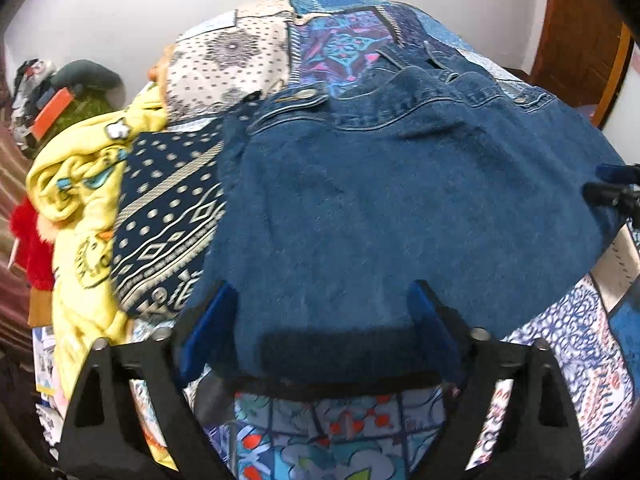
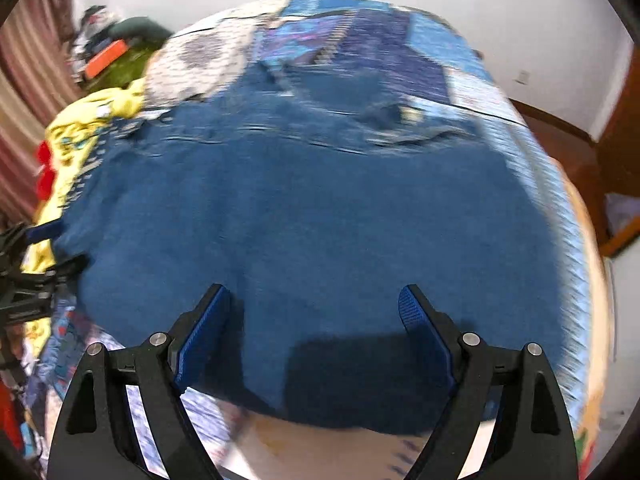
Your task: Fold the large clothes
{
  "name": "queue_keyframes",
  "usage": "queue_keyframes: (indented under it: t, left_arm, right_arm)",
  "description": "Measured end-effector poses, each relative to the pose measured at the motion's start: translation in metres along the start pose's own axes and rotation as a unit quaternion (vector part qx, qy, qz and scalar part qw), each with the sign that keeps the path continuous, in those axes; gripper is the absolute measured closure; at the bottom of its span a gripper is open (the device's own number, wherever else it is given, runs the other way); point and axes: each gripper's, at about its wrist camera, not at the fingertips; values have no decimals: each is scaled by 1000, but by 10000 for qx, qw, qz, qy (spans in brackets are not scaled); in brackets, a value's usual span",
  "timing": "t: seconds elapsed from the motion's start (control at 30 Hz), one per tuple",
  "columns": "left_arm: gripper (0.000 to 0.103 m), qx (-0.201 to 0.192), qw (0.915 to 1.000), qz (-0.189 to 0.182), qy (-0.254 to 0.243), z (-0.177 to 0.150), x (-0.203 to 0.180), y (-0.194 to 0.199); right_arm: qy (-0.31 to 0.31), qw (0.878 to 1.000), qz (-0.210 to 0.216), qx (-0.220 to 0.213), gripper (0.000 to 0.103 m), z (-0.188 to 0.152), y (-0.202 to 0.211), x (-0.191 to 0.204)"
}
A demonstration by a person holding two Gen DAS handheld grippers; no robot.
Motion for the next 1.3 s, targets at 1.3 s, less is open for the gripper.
queue_keyframes:
  t: [1.3]
  left_arm:
    - [16, 103, 8485, -3152, 4250, -65, 68, -41]
  right_arm:
    - [-59, 9999, -3, 118, 10, -14, 7, 14]
Point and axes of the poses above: each gripper's, at about its wrist camera, not at the fingertips, and y roughly against the way its jaws point, x to its left, z to its top
